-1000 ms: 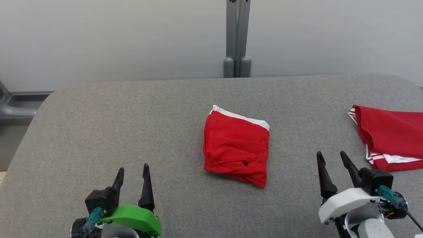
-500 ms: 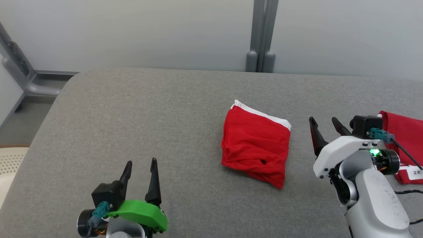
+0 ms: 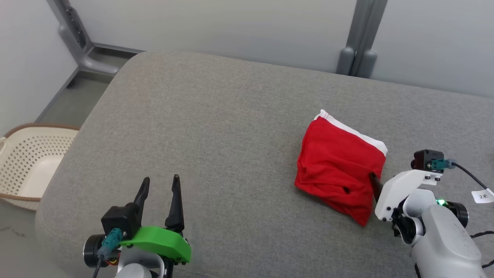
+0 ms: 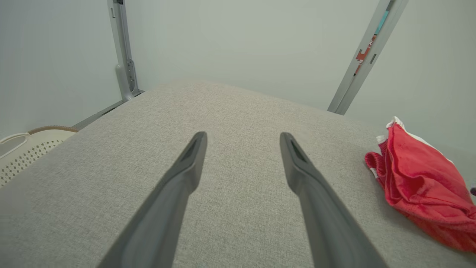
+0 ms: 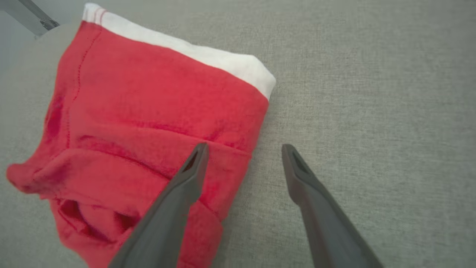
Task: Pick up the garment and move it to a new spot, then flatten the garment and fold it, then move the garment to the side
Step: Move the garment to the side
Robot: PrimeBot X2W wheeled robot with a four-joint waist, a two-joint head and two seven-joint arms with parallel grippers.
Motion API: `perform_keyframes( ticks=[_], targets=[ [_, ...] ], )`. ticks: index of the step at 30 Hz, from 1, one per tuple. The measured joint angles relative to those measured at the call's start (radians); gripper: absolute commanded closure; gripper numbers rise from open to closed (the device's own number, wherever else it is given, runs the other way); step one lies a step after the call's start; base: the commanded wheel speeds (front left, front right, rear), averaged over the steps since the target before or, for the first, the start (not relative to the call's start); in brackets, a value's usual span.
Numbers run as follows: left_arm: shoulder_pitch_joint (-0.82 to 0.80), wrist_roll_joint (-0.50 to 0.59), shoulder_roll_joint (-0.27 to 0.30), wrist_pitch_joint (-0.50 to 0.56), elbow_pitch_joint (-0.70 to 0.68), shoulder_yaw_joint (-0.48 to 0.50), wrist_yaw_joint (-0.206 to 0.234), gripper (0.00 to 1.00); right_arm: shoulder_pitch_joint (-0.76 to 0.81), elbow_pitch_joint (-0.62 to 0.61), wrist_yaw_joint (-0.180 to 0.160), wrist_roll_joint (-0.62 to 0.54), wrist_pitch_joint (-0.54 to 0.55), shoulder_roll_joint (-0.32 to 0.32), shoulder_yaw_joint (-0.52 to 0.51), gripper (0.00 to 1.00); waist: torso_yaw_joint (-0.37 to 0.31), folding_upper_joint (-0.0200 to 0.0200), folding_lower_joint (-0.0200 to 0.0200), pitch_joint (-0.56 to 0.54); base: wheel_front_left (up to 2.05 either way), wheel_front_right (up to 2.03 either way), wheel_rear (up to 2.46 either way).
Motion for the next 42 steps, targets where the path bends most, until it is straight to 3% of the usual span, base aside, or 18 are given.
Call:
perform_keyframes(
  ticks=[7, 8, 9, 10, 11, 12, 13, 25, 34, 42],
  targets=[
    [-0.002, 0.008, 0.008, 0.004, -0.028, -0.003, 0.007, 0.00, -0.043, 0.113, 0.000, 0.011, 0.025, -0.008, -0.012, 0.00, 0.045, 0.0000, 0.0000, 0.035, 0.00, 0.00, 0.00],
    [-0.002, 0.008, 0.009, 0.004, -0.030, -0.003, 0.007, 0.00, -0.051, 0.120, 0.000, 0.015, 0.025, -0.008, -0.010, 0.24, 0.047, 0.0000, 0.0000, 0.038, 0.00, 0.00, 0.00],
    [-0.003, 0.009, 0.011, 0.005, -0.033, -0.004, 0.008, 0.00, -0.060, 0.127, 0.000, 0.019, 0.025, -0.009, -0.006, 0.59, 0.048, 0.0000, 0.0000, 0.043, 0.00, 0.00, 0.00],
    [-0.003, 0.009, 0.013, 0.007, -0.036, -0.004, 0.009, 0.00, -0.066, 0.134, 0.000, 0.023, 0.025, -0.008, -0.001, 0.59, 0.048, 0.0000, 0.0000, 0.046, 0.00, 0.00, 0.00],
    [-0.005, 0.009, 0.014, 0.009, -0.038, -0.005, 0.011, 0.00, -0.075, 0.142, 0.000, 0.027, 0.025, -0.008, 0.005, 0.74, 0.045, 0.0000, 0.0000, 0.048, 0.00, 0.00, 0.00],
    [-0.007, 0.012, 0.015, 0.009, -0.042, -0.007, 0.012, 0.00, -0.083, 0.147, 0.000, 0.030, 0.024, -0.008, 0.015, 0.82, 0.042, 0.0000, 0.0000, 0.050, 0.00, 0.00, 0.00],
    [-0.011, 0.017, 0.016, 0.009, -0.046, -0.011, 0.012, 0.00, -0.091, 0.151, 0.000, 0.033, 0.022, -0.007, 0.028, 1.00, 0.037, 0.0000, 0.0000, 0.053, 0.00, 0.00, 0.00],
    [-0.031, 0.034, 0.019, 0.017, -0.093, -0.029, 0.020, 0.00, -0.141, 0.140, 0.000, 0.073, -0.055, -0.041, 0.192, 1.00, -0.089, 0.0000, 0.0000, 0.062, 0.00, 0.00, 0.00],
    [-0.050, 0.043, 0.018, 0.027, -0.123, -0.043, 0.026, 0.00, -0.154, 0.077, 0.000, 0.102, -0.054, -0.125, 0.295, 1.00, -0.268, 0.0000, 0.0000, 0.071, 0.00, 0.00, 0.00],
    [-0.089, 0.056, 0.019, 0.044, -0.135, -0.061, 0.024, 0.00, -0.156, 0.041, 0.000, 0.129, -0.065, -0.151, 0.305, 1.00, -0.424, 0.0000, 0.0000, 0.099, 0.00, 0.00, 0.00]
  ],
)
